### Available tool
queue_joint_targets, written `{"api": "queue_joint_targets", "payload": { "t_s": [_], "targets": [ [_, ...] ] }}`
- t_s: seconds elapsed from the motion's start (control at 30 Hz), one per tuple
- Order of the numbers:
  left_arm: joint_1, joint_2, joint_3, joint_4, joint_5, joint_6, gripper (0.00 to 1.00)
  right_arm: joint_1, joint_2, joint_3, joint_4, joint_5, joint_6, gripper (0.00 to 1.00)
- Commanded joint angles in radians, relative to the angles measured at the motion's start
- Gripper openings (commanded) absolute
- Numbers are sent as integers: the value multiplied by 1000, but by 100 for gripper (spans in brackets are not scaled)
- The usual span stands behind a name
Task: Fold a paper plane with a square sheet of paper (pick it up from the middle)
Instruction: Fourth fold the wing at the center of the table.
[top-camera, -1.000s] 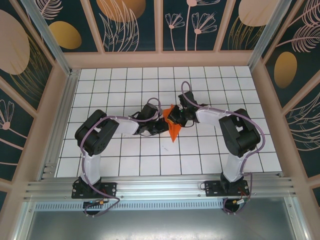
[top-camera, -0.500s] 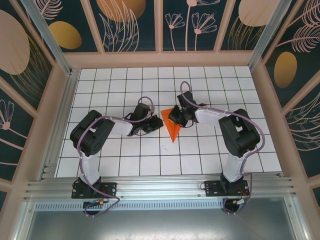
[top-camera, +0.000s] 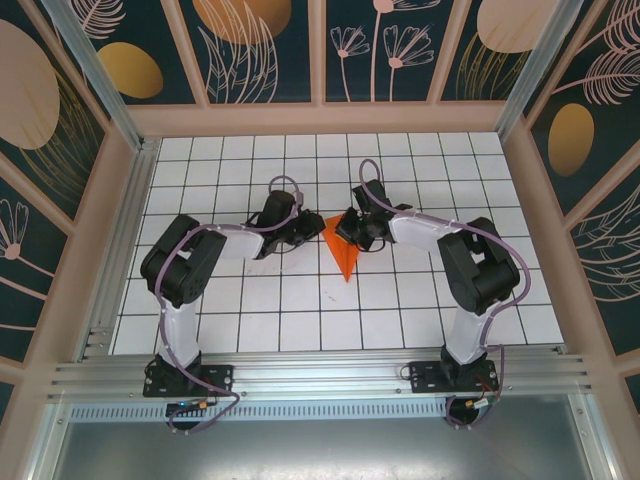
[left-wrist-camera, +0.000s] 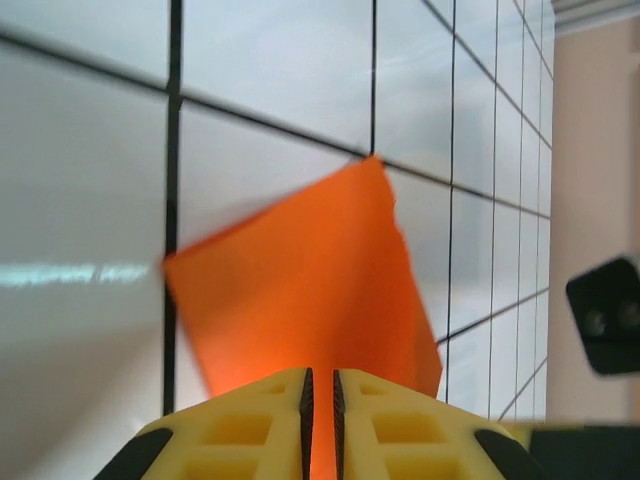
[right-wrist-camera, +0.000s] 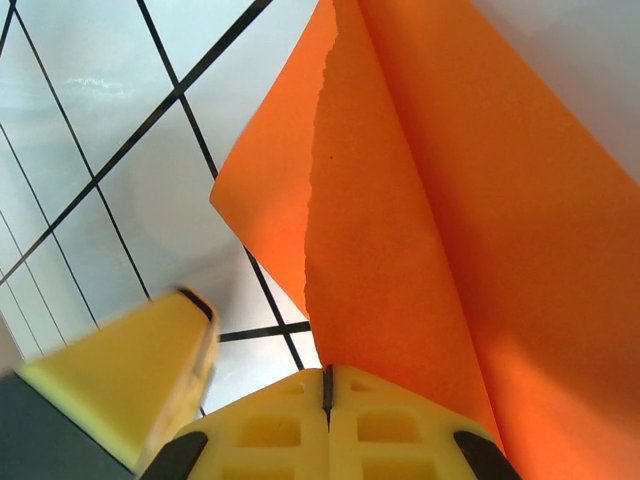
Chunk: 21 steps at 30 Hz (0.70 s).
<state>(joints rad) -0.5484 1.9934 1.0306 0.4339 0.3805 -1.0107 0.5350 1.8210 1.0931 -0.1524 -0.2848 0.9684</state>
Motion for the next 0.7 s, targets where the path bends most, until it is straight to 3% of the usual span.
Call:
{"api": "queue_joint_targets", "payload": {
  "t_s": [0.0, 0.2, 0.67],
  "targets": [
    [1, 51, 75, -119, -40, 49, 13, 6, 18, 28, -36, 22, -23, 0],
    [1, 90, 154, -277, -104, 109, 6, 6, 23, 33, -43, 21, -26, 0],
    [1, 174, 215, -361, -56, 131, 0, 41, 25, 41, 65, -56, -55, 0]
  ]
}}
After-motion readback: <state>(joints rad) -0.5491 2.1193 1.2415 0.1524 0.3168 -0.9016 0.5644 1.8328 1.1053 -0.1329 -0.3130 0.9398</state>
